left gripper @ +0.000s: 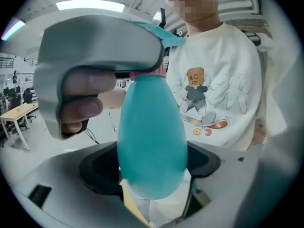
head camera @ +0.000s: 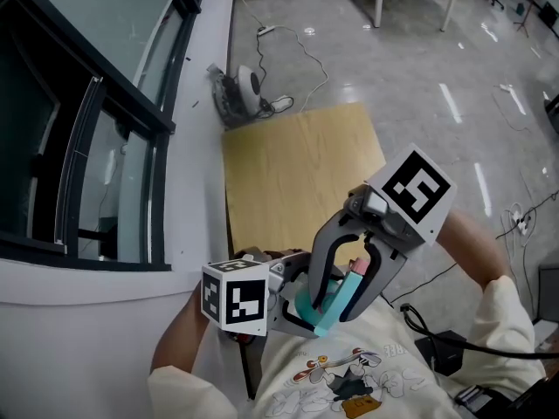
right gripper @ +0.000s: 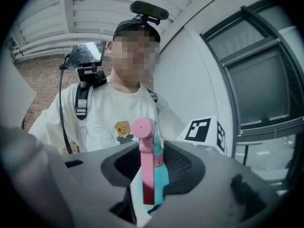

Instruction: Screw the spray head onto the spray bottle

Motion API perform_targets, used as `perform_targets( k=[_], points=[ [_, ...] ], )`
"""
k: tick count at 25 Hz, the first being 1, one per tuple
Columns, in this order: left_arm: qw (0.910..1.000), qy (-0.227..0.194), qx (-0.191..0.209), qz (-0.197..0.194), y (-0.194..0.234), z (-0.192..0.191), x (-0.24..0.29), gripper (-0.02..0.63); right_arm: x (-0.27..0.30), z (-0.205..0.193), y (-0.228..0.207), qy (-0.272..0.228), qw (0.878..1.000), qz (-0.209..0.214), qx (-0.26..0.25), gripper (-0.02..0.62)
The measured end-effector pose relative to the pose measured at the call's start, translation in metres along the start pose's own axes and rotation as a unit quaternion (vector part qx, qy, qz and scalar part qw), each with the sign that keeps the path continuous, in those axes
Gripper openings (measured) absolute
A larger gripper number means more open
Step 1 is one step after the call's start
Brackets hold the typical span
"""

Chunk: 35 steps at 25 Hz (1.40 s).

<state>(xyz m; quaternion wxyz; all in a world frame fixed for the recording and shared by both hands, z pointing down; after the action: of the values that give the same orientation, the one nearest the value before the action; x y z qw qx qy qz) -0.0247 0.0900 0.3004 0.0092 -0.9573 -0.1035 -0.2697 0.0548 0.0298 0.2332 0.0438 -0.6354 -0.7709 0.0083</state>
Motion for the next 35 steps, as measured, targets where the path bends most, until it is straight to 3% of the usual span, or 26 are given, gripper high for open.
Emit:
perform_targets(
  k=[3, 5, 7, 9, 10, 12, 15, 19, 21, 22, 23, 25, 27, 29, 32, 35],
  points=[
    [0.9970, -0.009, -0.032, 0.070, 0.011, -0.011, -0.010, 0.407, -0.014, -0.002, -0.005, -0.024, 0.996, -0.079, 0.015, 0.130],
    [0.9891, -0.004, -0.055, 0.136, 0.020, -0.019, -0.017, 0.407, -0.025, -0.006, -0.009, -0.028, 0.990, -0.135, 0.020, 0.130],
    [0.9749, -0.001, -0.085, 0.206, 0.029, -0.028, -0.022, 0.407, -0.035, -0.010, -0.012, -0.024, 0.981, -0.192, 0.023, 0.130],
    [0.9519, 0.002, -0.123, 0.281, 0.039, -0.038, -0.028, 0.407, -0.047, -0.016, -0.017, -0.023, 0.966, -0.257, 0.028, 0.130],
    [0.9362, 0.004, -0.144, 0.321, 0.044, -0.043, -0.030, 0.407, -0.053, -0.020, -0.020, -0.024, 0.955, -0.292, 0.032, 0.130],
    [0.8953, 0.010, -0.180, 0.407, 0.054, -0.050, -0.037, 0.407, -0.066, -0.027, -0.025, -0.035, 0.930, -0.364, 0.036, 0.130],
    [0.8218, 0.029, -0.198, 0.533, 0.066, -0.054, -0.044, 0.407, -0.079, -0.032, -0.032, -0.053, 0.888, -0.456, 0.028, 0.130],
    [0.7303, 0.051, -0.212, 0.647, 0.071, -0.061, -0.042, 0.407, -0.067, -0.035, -0.041, -0.066, 0.827, -0.559, 0.006, 0.130],
    [0.6968, 0.051, -0.228, 0.678, 0.073, -0.065, -0.041, 0.407, -0.058, -0.036, -0.047, -0.070, 0.796, -0.601, -0.001, 0.130],
    [0.6862, 0.050, -0.236, 0.686, 0.074, -0.066, -0.040, 0.407, -0.054, -0.037, -0.049, -0.067, 0.784, -0.617, 0.001, 0.130],
    [0.6795, 0.050, -0.243, 0.691, 0.075, -0.068, -0.038, 0.407, -0.052, -0.038, -0.050, -0.063, 0.775, -0.628, 0.007, 0.130],
    [0.6747, 0.054, -0.250, 0.692, 0.075, -0.071, -0.036, 0.405, -0.049, -0.042, -0.051, -0.059, 0.765, -0.641, 0.020, 0.130],
    [0.6772, 0.058, -0.251, 0.689, 0.074, -0.075, -0.034, 0.405, -0.048, -0.049, -0.051, -0.054, 0.758, -0.649, 0.033, 0.130],
    [0.6853, 0.055, -0.248, 0.682, 0.073, -0.077, -0.034, 0.405, -0.048, -0.054, -0.052, -0.048, 0.759, -0.648, 0.040, 0.130],
    [0.7090, 0.036, -0.253, 0.657, 0.071, -0.081, -0.036, 0.405, -0.045, -0.059, -0.050, -0.038, 0.789, -0.611, 0.054, 0.204],
    [0.7508, 0.004, -0.252, 0.611, 0.064, -0.085, -0.041, 0.405, -0.044, -0.060, -0.036, -0.044, 0.824, -0.563, 0.051, 0.213]
  ],
)
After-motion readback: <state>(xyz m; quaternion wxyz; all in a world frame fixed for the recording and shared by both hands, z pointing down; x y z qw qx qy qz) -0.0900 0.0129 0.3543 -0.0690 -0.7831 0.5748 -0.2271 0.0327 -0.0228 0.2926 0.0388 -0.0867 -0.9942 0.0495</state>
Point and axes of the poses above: the fingertips, and each gripper's own axes: x forward along the fingers, y to its left, z out of its top, the point moved 9 cm from there along -x, backward along the fingers, and after that the axes turned 11 degrees about z, right-handed, at the moved point
